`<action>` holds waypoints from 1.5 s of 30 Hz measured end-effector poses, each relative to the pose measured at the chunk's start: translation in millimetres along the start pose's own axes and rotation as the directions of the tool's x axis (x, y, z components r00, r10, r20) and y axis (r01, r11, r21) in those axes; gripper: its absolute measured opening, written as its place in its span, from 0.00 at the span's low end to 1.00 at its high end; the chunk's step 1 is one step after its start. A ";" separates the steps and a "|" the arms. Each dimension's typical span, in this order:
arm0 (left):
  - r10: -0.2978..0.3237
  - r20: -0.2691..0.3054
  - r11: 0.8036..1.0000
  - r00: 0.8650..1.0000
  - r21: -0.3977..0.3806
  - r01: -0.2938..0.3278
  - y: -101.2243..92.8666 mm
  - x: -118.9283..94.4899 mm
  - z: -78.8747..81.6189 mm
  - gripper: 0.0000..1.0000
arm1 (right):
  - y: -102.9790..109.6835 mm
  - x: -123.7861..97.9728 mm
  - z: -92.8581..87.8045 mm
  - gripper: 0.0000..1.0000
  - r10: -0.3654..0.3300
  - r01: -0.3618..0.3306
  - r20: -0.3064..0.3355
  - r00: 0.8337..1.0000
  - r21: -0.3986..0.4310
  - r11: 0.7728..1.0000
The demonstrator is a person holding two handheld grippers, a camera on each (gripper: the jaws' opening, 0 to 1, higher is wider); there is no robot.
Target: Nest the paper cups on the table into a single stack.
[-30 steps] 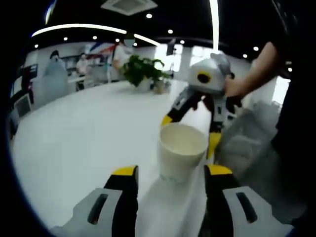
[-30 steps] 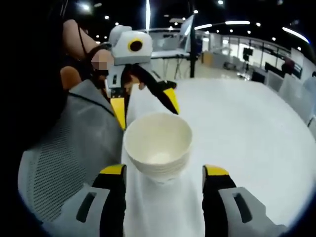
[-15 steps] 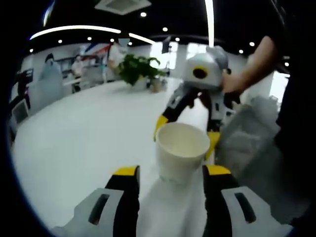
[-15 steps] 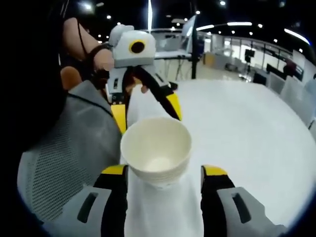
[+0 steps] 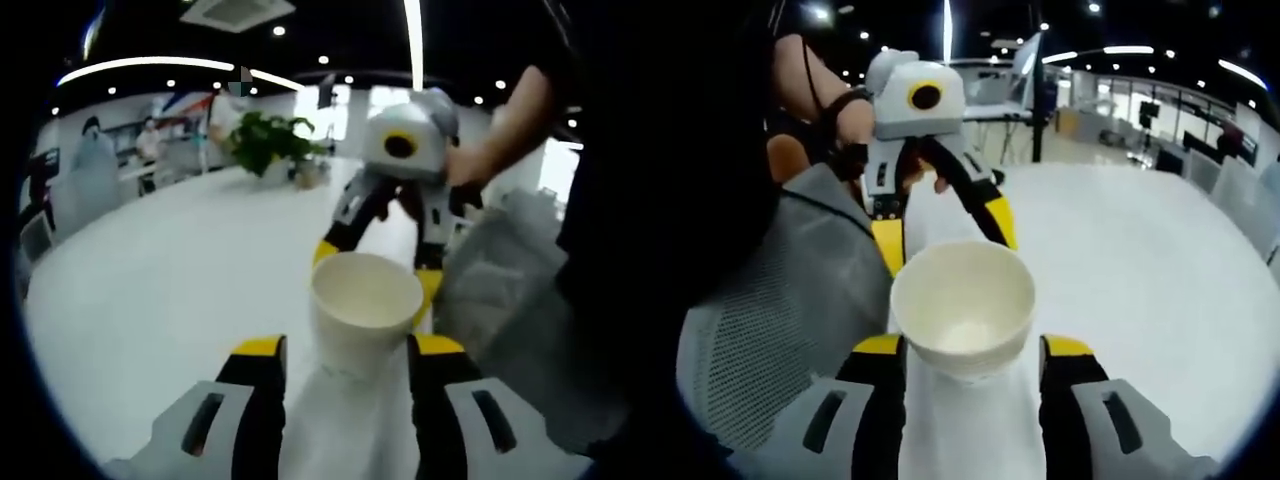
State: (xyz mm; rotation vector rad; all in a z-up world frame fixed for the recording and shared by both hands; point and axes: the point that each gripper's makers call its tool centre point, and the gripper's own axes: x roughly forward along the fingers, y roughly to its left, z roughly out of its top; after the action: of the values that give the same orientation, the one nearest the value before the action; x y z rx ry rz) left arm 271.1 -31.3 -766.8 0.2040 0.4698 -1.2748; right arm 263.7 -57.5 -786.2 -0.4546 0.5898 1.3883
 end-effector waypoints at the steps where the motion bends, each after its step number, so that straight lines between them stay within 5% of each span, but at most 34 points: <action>1: -0.002 0.001 1.000 1.000 -0.001 0.002 -0.1 0.6 0.2 0.48 | 0.2 -0.4 -0.2 0.47 0.000 0.000 0.000 1.000 0.000 1.000; 27: -0.047 -0.019 0.996 0.999 0.070 0.049 -6.3 11.4 2.0 0.43 | 0.2 2.2 3.9 0.40 0.013 -0.013 0.000 1.000 -0.011 1.000; 45: -0.060 -0.020 0.994 0.998 0.094 0.062 17.1 10.3 20.9 0.42 | -25.9 -8.0 20.0 0.40 -0.031 0.031 0.029 0.999 -0.013 0.999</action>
State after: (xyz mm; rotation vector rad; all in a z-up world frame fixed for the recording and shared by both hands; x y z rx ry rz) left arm 294.3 -43.7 -754.7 0.2818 0.4334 -1.3574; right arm 291.0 -54.8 -766.7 -0.4523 0.5478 1.3679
